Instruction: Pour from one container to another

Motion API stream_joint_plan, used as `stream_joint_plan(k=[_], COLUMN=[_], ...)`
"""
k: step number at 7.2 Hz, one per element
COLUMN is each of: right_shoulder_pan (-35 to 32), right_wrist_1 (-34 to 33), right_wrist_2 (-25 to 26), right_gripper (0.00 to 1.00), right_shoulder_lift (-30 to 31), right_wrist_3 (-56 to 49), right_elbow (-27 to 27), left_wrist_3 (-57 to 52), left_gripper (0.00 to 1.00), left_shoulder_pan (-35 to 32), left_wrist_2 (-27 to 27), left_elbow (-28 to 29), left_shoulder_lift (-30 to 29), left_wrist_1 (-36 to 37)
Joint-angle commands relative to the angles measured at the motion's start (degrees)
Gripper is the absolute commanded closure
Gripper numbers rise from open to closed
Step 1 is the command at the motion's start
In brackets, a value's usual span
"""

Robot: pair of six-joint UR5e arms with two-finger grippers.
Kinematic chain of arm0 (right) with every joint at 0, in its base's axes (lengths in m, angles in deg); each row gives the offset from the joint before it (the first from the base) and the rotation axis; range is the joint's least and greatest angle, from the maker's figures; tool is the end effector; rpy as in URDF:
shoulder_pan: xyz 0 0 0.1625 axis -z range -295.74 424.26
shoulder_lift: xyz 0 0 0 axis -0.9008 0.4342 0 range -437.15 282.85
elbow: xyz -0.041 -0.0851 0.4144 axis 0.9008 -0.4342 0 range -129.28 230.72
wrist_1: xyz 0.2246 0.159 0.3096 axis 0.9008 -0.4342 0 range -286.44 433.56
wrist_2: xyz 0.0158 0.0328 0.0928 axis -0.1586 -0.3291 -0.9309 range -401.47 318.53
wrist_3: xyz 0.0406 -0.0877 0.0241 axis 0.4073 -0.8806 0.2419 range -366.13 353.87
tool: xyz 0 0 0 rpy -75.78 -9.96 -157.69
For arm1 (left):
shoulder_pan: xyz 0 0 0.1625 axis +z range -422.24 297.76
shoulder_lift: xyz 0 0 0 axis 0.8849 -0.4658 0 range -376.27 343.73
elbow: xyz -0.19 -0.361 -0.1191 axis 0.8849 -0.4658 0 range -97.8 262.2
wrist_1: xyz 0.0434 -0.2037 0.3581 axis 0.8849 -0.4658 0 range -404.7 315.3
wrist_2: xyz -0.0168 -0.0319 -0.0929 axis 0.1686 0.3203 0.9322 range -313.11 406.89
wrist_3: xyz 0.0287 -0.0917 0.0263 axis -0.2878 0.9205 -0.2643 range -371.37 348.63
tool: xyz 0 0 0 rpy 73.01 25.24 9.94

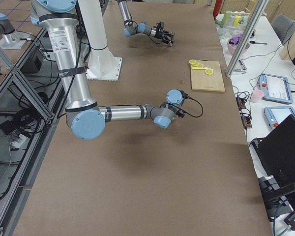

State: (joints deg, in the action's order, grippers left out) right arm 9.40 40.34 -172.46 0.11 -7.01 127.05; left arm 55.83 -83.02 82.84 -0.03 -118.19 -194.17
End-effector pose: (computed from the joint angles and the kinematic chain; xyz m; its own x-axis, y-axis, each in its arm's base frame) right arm -0.2920 -0.5330 0.5431 0.2998 -0.8854 0.3552 0.3278 0.4453 0.8332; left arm 0.4623 -0.4043 0.4867 0.7265 -0.0325 -0.6864 0.6561 0.3300 0.6787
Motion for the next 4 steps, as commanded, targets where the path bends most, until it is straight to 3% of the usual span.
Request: stream_joint_plan(k=[1, 3, 4], right_shoulder_pan=[0.02, -0.06, -0.06], right_wrist_1=[0.00, -0.09, -0.17], right_wrist_2=[-0.49, -1.63, -1.81], right_gripper=[0.55, 0.58, 0.72], right_shoulder_lift=[0.00, 0.00, 0.00], right_wrist_3=[0.01, 0.01, -0.08], right_elbow=[0.04, 0.13, 0.13], left_wrist_3=[0.03, 0.03, 0.03], left_gripper=[0.12, 0.15, 0.16], left_shoulder_pan=[0.13, 0.39, 0.39], left_wrist_2=[-0.01, -0.10, -0.10], left_elbow=[0.23, 0.75, 0.93], left_shoulder_lift=[-0.13, -0.48, -0.48], left_wrist_1=[-0.56, -0.91, -1.17])
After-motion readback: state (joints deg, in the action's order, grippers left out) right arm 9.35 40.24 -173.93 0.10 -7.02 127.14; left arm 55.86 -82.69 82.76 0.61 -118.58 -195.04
